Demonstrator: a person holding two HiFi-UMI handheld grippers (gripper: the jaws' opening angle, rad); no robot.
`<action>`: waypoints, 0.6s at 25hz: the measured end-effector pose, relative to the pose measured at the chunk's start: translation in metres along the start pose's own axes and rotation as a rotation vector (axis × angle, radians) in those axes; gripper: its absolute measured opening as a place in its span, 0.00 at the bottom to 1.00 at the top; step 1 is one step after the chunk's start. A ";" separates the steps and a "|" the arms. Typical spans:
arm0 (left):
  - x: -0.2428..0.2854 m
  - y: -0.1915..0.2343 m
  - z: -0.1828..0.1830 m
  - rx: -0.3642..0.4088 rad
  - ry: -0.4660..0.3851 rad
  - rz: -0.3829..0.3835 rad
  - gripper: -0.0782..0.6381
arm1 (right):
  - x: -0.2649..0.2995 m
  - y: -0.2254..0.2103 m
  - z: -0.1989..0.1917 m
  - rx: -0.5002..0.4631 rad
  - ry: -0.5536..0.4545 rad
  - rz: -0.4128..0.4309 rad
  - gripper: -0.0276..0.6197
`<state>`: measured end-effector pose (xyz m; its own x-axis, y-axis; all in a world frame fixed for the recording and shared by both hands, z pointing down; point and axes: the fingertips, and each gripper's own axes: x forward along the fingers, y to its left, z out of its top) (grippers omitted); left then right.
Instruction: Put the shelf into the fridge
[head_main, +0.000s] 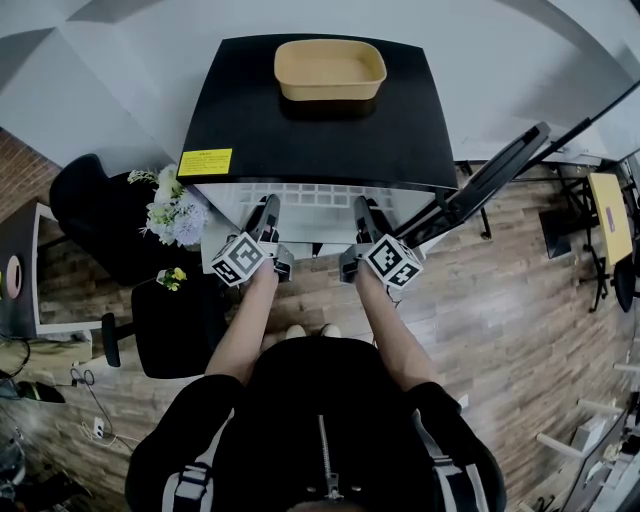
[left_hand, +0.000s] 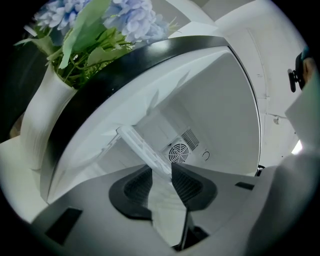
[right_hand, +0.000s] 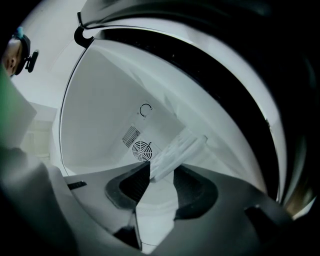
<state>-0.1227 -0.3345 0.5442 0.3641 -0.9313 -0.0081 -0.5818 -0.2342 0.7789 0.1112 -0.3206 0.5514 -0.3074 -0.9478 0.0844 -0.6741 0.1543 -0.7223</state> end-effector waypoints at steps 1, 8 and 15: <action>0.000 0.000 -0.001 -0.003 0.004 0.000 0.30 | 0.000 0.000 0.000 0.000 -0.001 -0.001 0.27; 0.000 0.000 -0.001 0.014 0.018 -0.004 0.30 | 0.001 0.000 0.000 0.024 0.013 0.021 0.27; -0.015 -0.004 -0.004 0.041 0.036 -0.006 0.30 | -0.014 0.003 -0.006 0.043 0.027 0.041 0.24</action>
<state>-0.1226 -0.3186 0.5437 0.3932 -0.9194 0.0100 -0.6086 -0.2521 0.7524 0.1090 -0.3053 0.5521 -0.3526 -0.9330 0.0721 -0.6314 0.1804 -0.7542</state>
